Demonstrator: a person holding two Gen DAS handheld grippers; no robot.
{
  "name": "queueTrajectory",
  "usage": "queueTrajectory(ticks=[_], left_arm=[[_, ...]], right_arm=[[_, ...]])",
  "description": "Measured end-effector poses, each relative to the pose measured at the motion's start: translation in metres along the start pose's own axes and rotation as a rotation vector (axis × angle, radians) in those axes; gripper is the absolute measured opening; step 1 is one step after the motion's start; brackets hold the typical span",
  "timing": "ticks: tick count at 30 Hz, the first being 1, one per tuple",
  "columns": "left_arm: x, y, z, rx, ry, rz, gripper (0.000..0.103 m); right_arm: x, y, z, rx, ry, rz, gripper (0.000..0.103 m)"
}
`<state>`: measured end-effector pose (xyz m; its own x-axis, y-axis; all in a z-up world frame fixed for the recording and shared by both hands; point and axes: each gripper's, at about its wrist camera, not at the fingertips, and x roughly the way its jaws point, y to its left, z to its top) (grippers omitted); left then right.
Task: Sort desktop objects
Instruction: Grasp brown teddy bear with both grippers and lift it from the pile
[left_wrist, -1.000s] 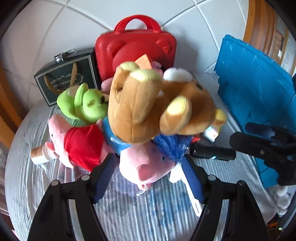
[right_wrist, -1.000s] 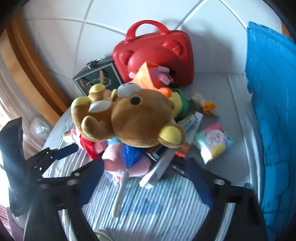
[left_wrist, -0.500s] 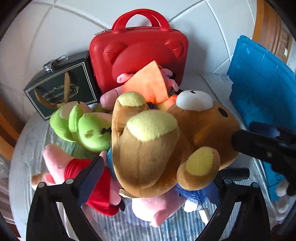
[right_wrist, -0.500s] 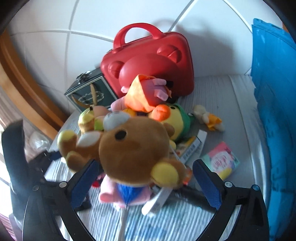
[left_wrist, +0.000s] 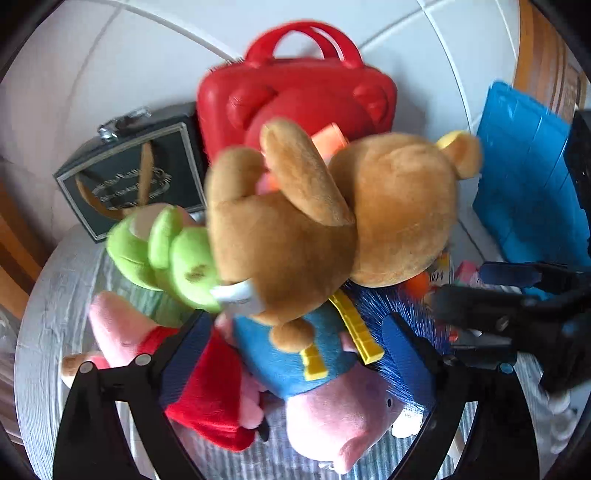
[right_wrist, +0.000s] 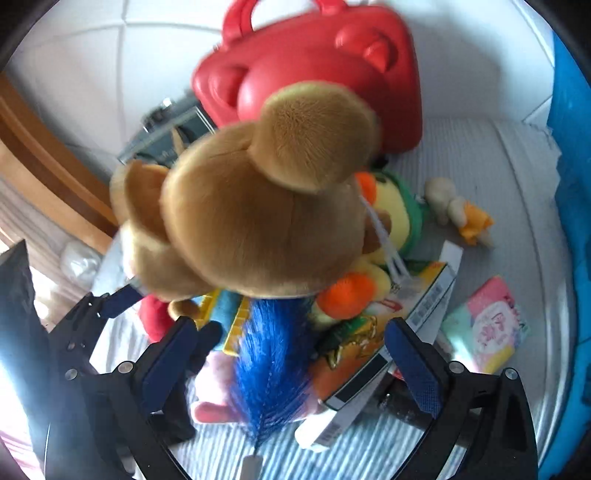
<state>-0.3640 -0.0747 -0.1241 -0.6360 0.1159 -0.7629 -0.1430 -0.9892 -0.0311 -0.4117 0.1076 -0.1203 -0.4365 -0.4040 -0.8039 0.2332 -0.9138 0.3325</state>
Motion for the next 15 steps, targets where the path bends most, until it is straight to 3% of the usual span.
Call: queueTrajectory(ticks=[3, 7, 11, 15], left_arm=[[-0.019, 0.016, 0.003, -0.034, -0.045, 0.004, 0.095], [-0.023, 0.036, 0.019, -0.071, -0.076, 0.023, 0.095], [0.009, 0.033, 0.036, -0.053, -0.021, -0.021, 0.095], [0.056, 0.035, 0.035, -0.053, 0.068, -0.046, 0.099]], right_arm=[[-0.025, 0.000, 0.008, 0.009, -0.067, -0.007, 0.103], [-0.032, 0.007, 0.026, 0.018, -0.090, -0.012, 0.103], [-0.023, 0.007, 0.044, 0.022, -0.082, -0.020, 0.103], [0.018, 0.002, 0.057, 0.020, -0.016, -0.027, 0.103]])
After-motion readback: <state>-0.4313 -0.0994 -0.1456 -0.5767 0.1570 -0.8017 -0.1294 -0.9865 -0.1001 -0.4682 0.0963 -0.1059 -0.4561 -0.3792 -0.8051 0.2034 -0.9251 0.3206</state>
